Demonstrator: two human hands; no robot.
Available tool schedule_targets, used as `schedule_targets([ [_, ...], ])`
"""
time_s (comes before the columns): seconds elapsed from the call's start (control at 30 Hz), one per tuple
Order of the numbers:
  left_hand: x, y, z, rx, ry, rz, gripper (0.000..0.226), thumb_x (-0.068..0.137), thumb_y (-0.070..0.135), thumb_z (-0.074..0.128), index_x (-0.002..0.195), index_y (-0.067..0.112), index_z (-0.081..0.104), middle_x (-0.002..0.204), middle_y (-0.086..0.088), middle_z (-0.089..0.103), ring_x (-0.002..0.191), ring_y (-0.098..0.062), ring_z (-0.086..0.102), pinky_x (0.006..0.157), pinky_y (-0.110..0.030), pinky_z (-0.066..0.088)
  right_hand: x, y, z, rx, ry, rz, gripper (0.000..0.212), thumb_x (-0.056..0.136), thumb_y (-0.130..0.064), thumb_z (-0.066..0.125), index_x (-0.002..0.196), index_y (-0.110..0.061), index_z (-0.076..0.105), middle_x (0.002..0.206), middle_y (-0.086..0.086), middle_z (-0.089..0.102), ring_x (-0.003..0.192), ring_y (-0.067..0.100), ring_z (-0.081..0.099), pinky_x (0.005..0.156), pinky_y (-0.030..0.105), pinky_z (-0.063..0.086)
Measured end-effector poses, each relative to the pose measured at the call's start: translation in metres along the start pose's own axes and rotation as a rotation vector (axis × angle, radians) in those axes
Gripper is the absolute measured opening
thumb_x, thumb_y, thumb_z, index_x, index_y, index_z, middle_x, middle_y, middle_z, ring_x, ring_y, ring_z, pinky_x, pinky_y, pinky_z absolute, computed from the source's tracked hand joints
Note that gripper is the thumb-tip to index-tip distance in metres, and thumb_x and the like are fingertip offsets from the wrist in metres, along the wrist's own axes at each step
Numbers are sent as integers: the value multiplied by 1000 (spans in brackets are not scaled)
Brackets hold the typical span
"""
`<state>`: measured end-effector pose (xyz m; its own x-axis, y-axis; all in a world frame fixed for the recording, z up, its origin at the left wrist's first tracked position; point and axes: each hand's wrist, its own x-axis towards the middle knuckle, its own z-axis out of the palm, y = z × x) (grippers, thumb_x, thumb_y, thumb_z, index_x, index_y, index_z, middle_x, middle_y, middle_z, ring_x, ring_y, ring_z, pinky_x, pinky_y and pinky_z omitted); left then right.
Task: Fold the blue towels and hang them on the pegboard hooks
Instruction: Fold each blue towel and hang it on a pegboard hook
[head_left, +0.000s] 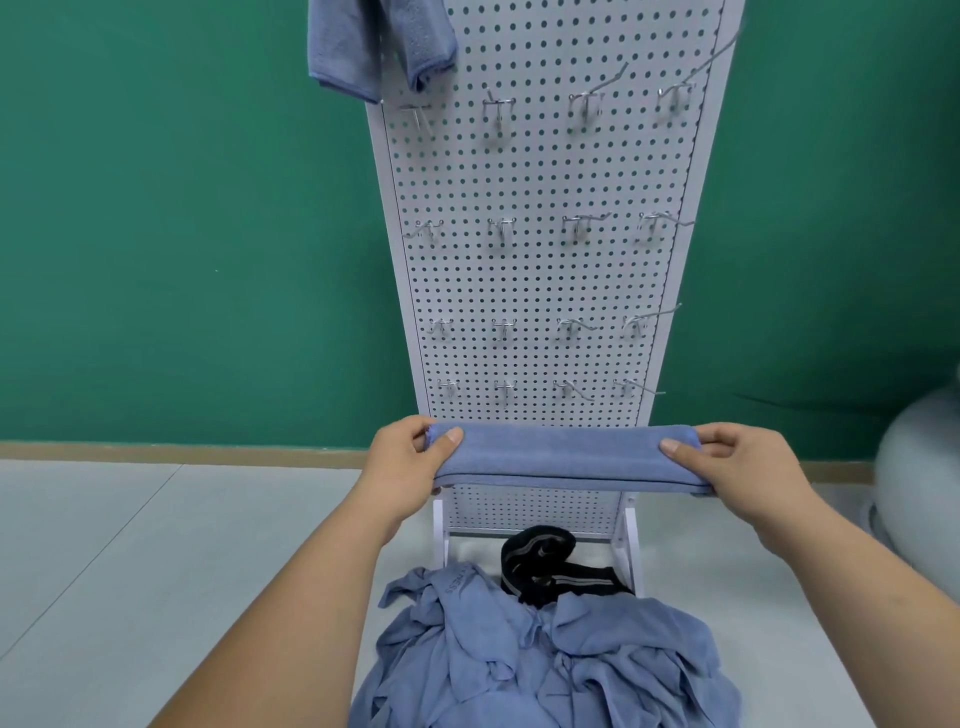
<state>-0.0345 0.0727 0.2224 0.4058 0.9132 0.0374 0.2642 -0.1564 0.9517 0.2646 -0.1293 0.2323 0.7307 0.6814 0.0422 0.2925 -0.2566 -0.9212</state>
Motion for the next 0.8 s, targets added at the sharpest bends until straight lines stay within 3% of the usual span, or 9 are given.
schedule_targets([
  [0.13, 0, -2, 12, 367, 149, 83, 22, 95, 37, 76, 89, 20, 65, 82, 1, 68, 75, -17, 60, 64, -29, 47, 1, 2, 19, -250, 112, -72, 23, 85, -41, 86, 92, -24, 72, 83, -5, 74, 80, 18, 69, 69, 32, 47],
  [0.27, -14, 7, 30, 430, 191, 141, 28, 97, 40, 70, 86, 20, 54, 78, 4, 60, 71, -15, 56, 58, -27, 40, -10, -3, 42, -255, 145, -110, 23, 95, -32, 75, 100, -17, 58, 85, 0, 66, 84, 24, 63, 65, 33, 42],
  [0.4, -27, 20, 53, 233, 146, 150, 23, 96, 35, 70, 92, 25, 50, 79, 6, 59, 72, -15, 56, 66, -33, 47, -31, -23, 66, -154, 146, -193, 23, 95, -27, 74, 101, -19, 53, 78, 1, 64, 73, 11, 59, 56, 19, 34],
  [0.5, -34, 26, 67, 82, 103, 126, 22, 92, 29, 74, 100, 30, 53, 89, 6, 65, 77, -14, 62, 71, -35, 53, -47, -37, 83, -55, 80, -248, 25, 93, -25, 76, 98, -27, 51, 77, -3, 65, 66, 9, 56, 56, 17, 39],
  [0.6, -40, 33, 73, -121, 10, 81, 27, 93, 22, 75, 110, 32, 57, 111, 10, 68, 98, -7, 67, 81, -22, 54, -60, -45, 93, 63, -23, -226, 29, 92, -28, 79, 106, -32, 54, 95, -11, 71, 78, 4, 65, 71, 24, 51],
  [0.67, -43, 38, 72, -214, -11, 45, 26, 96, 19, 73, 116, 30, 60, 120, 12, 68, 111, -3, 65, 89, -17, 49, -65, -50, 95, 197, -62, -183, 31, 96, -32, 75, 119, -30, 55, 107, -13, 74, 88, -1, 68, 76, 19, 52],
  [0.73, -44, 43, 66, -302, -4, 7, 24, 99, 18, 70, 119, 27, 64, 120, 11, 71, 112, -4, 67, 91, -18, 49, -66, -53, 95, 297, -59, -137, 32, 101, -33, 67, 130, -27, 55, 107, -12, 76, 95, 1, 70, 81, 16, 52],
  [0.8, -46, 47, 61, -352, -12, -12, 26, 100, 14, 67, 123, 25, 64, 116, 9, 74, 109, -4, 70, 87, -16, 50, -66, -56, 92, 342, -61, -89, 29, 104, -34, 61, 133, -31, 58, 106, -11, 76, 101, 7, 72, 94, 29, 56],
])
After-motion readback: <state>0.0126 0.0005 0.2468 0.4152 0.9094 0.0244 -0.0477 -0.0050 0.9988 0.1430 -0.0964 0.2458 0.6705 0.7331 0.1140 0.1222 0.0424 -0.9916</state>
